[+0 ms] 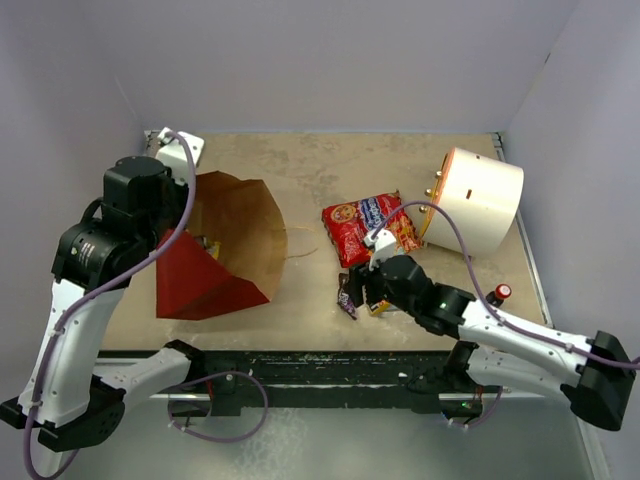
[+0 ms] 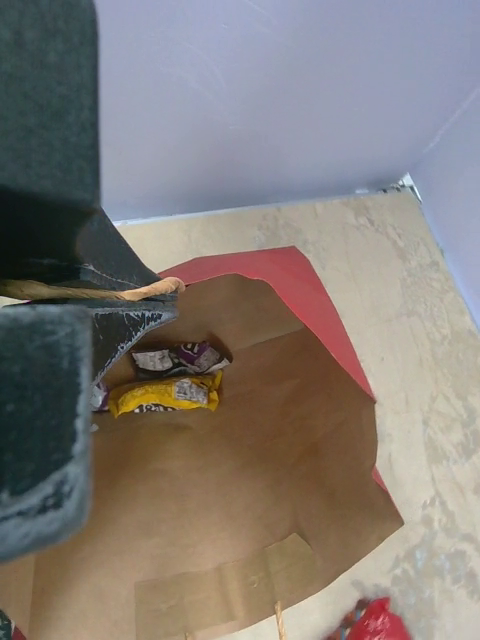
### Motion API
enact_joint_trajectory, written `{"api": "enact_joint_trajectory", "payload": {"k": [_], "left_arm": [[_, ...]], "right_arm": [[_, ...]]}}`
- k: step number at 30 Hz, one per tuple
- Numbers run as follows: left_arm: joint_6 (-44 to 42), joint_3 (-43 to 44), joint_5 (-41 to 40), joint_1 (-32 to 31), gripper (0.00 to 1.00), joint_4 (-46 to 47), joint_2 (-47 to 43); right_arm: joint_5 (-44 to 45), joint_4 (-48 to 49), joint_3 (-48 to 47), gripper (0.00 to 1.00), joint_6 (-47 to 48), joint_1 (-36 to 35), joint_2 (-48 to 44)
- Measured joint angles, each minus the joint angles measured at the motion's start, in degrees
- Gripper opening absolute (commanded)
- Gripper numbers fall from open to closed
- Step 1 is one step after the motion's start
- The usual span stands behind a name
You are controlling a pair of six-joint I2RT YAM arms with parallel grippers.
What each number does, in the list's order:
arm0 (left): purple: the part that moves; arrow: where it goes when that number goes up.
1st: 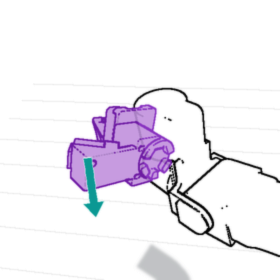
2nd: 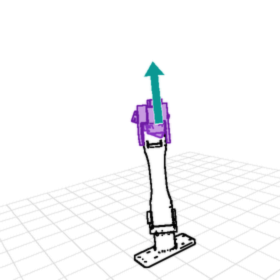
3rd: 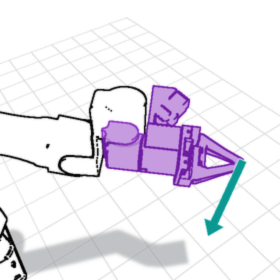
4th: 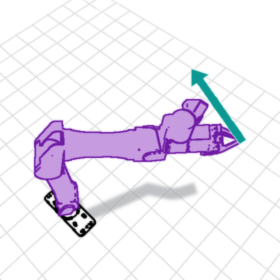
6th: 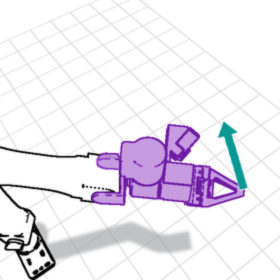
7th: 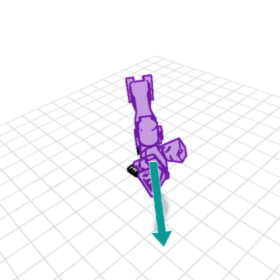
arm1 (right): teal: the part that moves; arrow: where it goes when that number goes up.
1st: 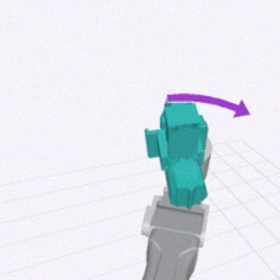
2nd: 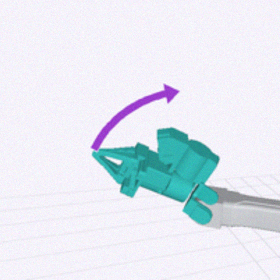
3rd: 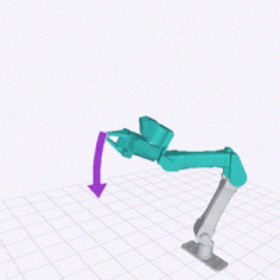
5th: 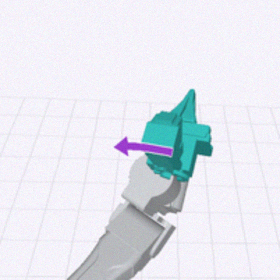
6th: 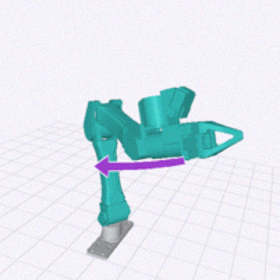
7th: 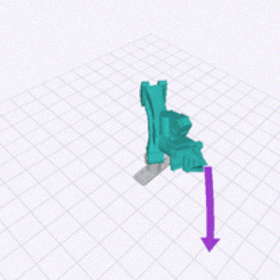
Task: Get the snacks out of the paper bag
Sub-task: Place the snack at the center of the board, then adjust the snack in the paper bag.
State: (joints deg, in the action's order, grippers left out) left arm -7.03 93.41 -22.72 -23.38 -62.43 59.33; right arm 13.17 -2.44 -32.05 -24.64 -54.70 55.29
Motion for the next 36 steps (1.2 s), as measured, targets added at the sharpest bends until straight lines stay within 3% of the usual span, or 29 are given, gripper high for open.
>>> {"api": "enact_joint_trajectory", "payload": {"k": [5,13,18,26,31,36], "left_arm": [[-1.51,-0.74,7.48,-1.14,0.00,0.48,-0.26],[7.45,-8.17,38.51,-1.20,0.00,8.57,5.27],[13.55,-16.87,48.43,-1.20,0.00,13.25,4.96],[17.70,-19.67,46.10,-1.20,0.00,11.30,-3.89],[22.64,-22.47,38.60,-1.25,0.00,6.43,-10.12],[28.98,-22.91,26.14,-1.42,0.00,-0.15,-13.16]], "right_arm": [[0.90,1.33,-0.15,0.75,5.53,0.00,-5.40],[-2.05,6.10,-3.67,0.76,19.45,0.00,-2.32],[-8.44,9.18,-4.33,0.75,28.35,0.00,-1.44],[-27.74,7.80,-8.66,0.80,44.59,-0.04,4.24],[-35.78,3.76,-8.92,0.81,49.68,-0.04,1.05],[-41.48,-7.98,-13.86,0.80,58.10,-0.07,0.24]]}}
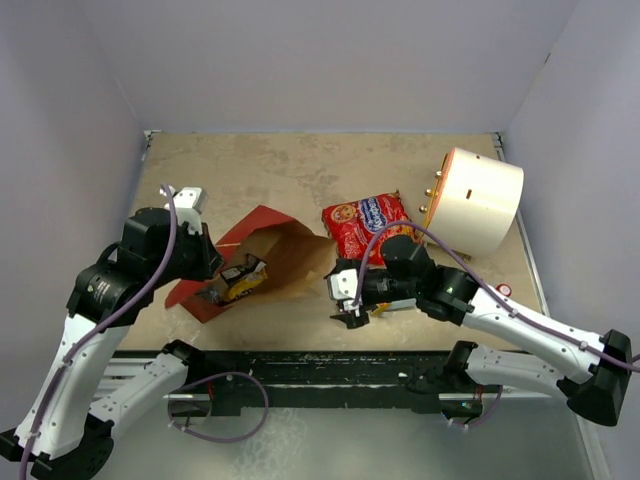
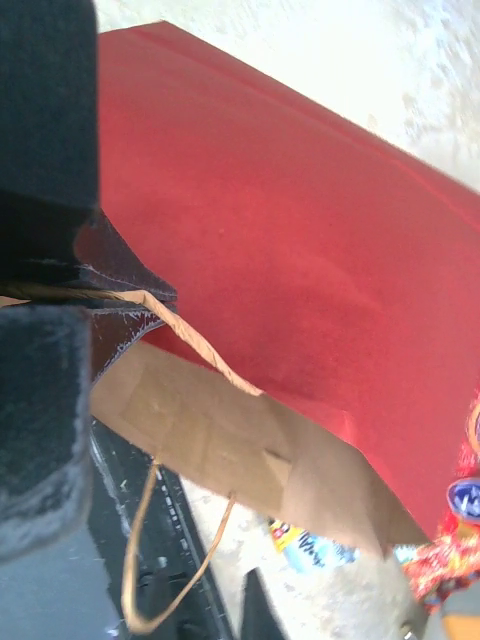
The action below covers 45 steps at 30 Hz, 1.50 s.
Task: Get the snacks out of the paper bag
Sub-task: Adjust the snack in the paper bag.
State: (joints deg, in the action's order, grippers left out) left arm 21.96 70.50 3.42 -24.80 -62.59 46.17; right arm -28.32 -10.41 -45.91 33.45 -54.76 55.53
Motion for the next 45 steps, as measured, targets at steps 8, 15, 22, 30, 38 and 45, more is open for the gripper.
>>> {"api": "enact_joint_trajectory", "payload": {"k": [8,15,22,30,38,45], "left_arm": [[4.31,-0.02,-5.09,0.00,0.00,-1.05,0.68],[4.48,-0.11,1.44,0.00,0.00,4.26,-1.16],[4.04,0.96,3.50,0.00,0.00,8.13,-0.50],[3.80,0.96,3.67,0.00,0.00,12.11,-1.40],[1.53,3.23,5.16,0.00,0.00,16.81,2.58],[0.98,3.34,6.03,0.00,0.00,18.78,4.81]], "right_arm": [[-4.68,-5.81,-1.84,0.81,2.23,-0.39,-0.92],[9.38,5.73,-2.51,0.82,-4.35,-0.70,-3.96],[28.35,17.11,-6.14,0.75,-10.78,-0.04,5.64],[17.59,17.09,-9.01,0.66,-0.17,-3.52,13.64],[10.84,21.29,-6.95,0.74,2.34,-10.08,18.01],[15.50,21.24,-6.10,0.78,3.02,-10.03,15.82]]}}
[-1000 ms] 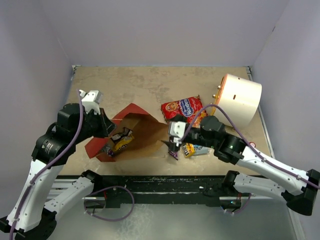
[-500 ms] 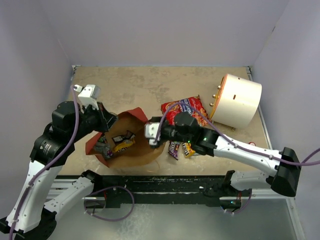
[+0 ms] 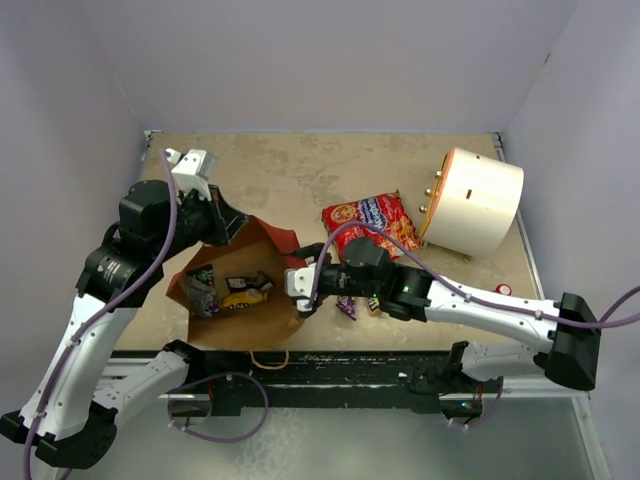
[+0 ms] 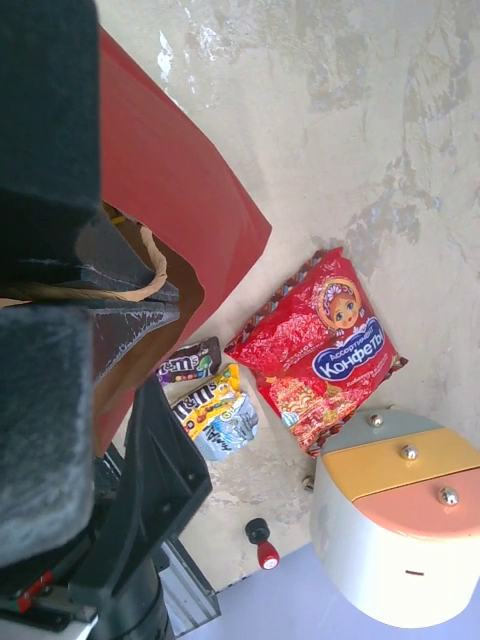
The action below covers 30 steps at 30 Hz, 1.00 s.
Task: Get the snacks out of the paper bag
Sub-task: Adjust the snack in the paper bag.
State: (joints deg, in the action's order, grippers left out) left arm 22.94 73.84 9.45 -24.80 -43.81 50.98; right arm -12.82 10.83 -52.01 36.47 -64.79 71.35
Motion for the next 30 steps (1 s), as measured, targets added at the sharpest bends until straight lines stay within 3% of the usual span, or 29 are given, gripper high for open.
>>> {"api": "enact_joint_trajectory", "payload": {"k": [11,17,24,30], "left_arm": [[-0.50,1.86,-1.31,0.00,0.00,-0.79,0.26],[-2.78,4.55,-2.58,0.00,0.00,-1.36,1.77],[-8.15,8.09,-4.15,0.00,0.00,-1.95,3.91],[-13.66,11.87,-2.89,0.00,0.00,-2.40,7.89]], "right_arm": [[-7.45,-7.52,-9.49,0.74,4.20,-0.17,-2.08],[-13.66,-5.77,-13.88,0.69,4.35,-1.36,4.87],[-13.51,-4.68,-11.85,0.69,7.02,-1.95,12.96],[-12.20,2.27,-10.29,0.69,6.51,-1.95,21.99]]}}
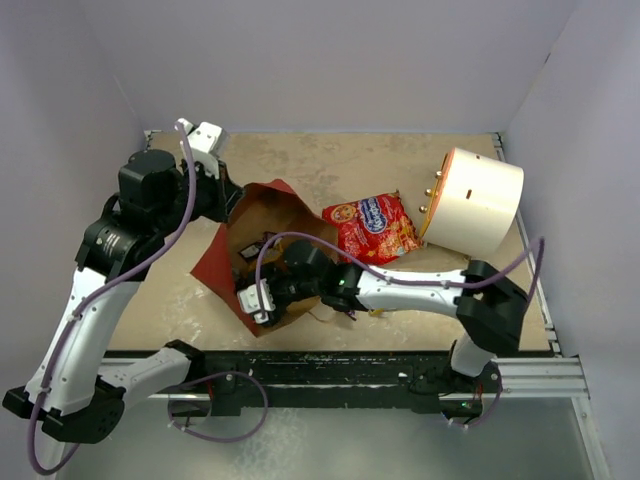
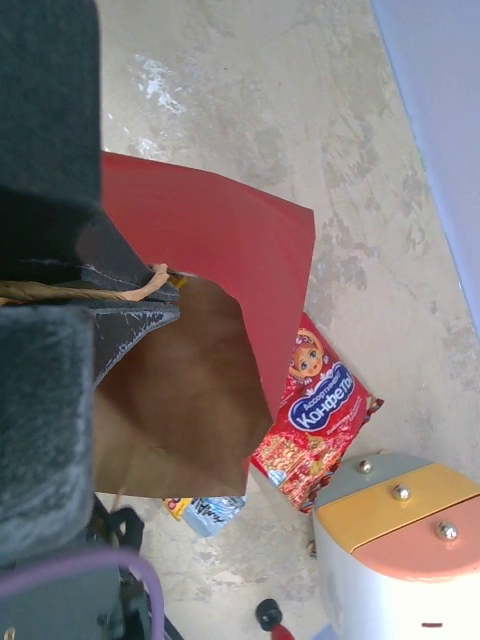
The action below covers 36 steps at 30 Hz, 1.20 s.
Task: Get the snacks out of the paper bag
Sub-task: Adjust the snack in the paper bag.
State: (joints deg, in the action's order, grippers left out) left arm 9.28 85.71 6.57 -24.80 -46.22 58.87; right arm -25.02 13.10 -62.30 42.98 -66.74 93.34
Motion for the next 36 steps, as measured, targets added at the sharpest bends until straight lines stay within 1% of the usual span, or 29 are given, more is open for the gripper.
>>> {"api": "enact_joint_trajectory", "payload": {"k": [3,8,14,17,20,25,29,31,36], "left_arm": [[-1.44,0.70,2.56,0.00,0.00,0.02,1.70],[-1.09,0.52,7.17,0.00,0.00,0.66,3.23],[1.11,-2.01,12.13,0.00,0.00,2.56,2.58],[2.25,-3.50,14.21,0.00,0.00,3.08,1.81],[3.21,-4.76,15.72,0.00,0.00,3.58,1.03],[4.85,-6.23,17.38,0.00,0.00,5.16,0.28],[5.20,-6.45,17.79,0.00,0.00,6.05,0.28],[5.22,-6.45,18.12,0.00,0.00,6.32,0.31],[5.46,-6.45,18.69,0.00,0.00,6.36,0.31]], "right_arm": [[-0.09,5.40,0.22,0.69,-2.08,0.00,4.31],[-0.72,15.82,0.42,0.69,-7.45,0.00,10.32],[-0.90,20.57,0.72,0.70,-10.32,0.35,13.14],[0.39,19.74,1.77,0.73,-9.81,1.09,11.76],[1.70,17.07,4.26,0.76,-8.63,2.86,8.33],[4.17,11.41,6.40,0.77,-5.73,4.76,4.61],[6.73,6.73,5.81,0.74,-4.31,4.76,5.81],[8.11,3.76,3.76,0.73,-3.63,4.76,8.00],[12.11,1.38,-1.16,0.69,-3.32,4.76,13.35]]}}
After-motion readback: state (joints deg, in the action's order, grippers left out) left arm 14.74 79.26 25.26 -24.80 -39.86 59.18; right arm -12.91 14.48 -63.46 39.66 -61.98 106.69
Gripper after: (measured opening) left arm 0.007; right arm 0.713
